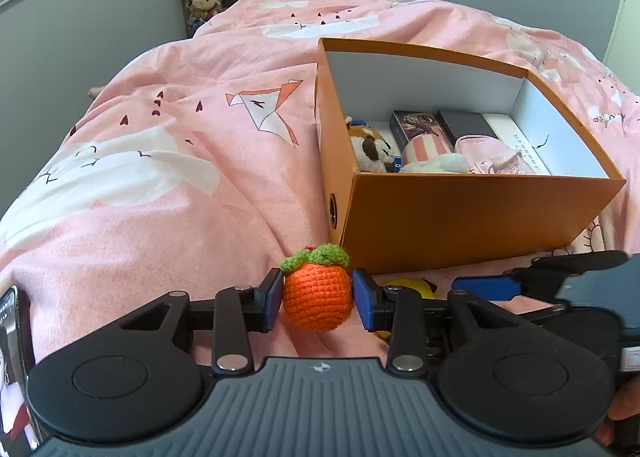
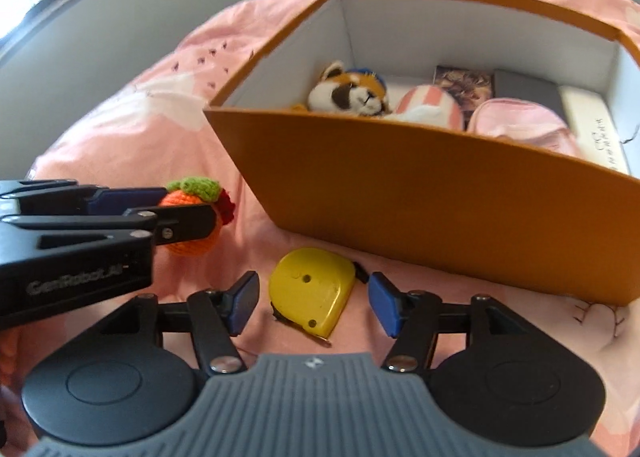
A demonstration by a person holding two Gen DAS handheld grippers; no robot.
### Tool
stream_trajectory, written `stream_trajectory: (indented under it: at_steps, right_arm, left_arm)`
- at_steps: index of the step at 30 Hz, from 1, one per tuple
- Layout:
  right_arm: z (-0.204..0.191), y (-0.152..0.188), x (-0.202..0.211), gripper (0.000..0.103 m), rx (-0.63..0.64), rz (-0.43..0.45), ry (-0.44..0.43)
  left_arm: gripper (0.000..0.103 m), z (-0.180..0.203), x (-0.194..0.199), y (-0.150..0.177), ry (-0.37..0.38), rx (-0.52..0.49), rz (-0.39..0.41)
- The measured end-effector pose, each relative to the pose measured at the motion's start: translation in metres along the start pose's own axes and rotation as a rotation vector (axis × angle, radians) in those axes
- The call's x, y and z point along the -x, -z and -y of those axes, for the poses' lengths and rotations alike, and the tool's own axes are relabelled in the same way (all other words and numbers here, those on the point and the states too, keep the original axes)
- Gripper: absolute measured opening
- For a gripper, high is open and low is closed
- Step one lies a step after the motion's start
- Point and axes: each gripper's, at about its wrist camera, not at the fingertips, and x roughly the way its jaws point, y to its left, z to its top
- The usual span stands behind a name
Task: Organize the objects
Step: 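Grasp the yellow tape measure with the right gripper while the left gripper holds the fruit, then lift the tape measure over the box with the right gripper while the left gripper carries the fruit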
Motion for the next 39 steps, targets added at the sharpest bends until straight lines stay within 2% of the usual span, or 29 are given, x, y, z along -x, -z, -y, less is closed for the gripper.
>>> stream_trajectory:
  at_steps: [8, 10, 16, 21, 30, 36, 39]
  right_arm:
    - [-0.002, -0.009, -0.024, 0.061, -0.040, -0.072, -0.011]
    - [-0.004, -0.009, -0.027, 0.056, -0.024, -0.074, 0.003]
    - [-0.003, -0.007, -0.023, 0.055, -0.023, -0.072, -0.007]
    - [0.000, -0.006, 0.004, 0.055, 0.000, -0.053, -0.017]
    - [0.003, -0.003, 0.088, 0.055, 0.051, 0.063, -0.026]
    - [0.005, -0.021, 0.131, 0.055, 0.093, 0.170, 0.016]
    - [0.016, -0.037, 0.140, 0.055, 0.081, 0.215, 0.036]
  left_arm:
    - [0.043, -0.003, -0.006, 0.000, 0.013, 0.011, -0.006]
    - [0.043, -0.003, -0.007, 0.000, 0.015, 0.013, -0.008]
    - [0.043, -0.004, -0.002, 0.000, 0.028, 0.020, 0.010]
    - [0.043, -0.002, 0.011, -0.005, 0.048, 0.027, 0.045]
    - [0.043, 0.011, 0.041, -0.024, 0.134, 0.030, 0.122]
    - [0.043, 0.029, 0.047, -0.044, 0.180, -0.034, 0.153]
    - [0.043, 0.036, 0.047, -0.057, 0.205, -0.068, 0.176]
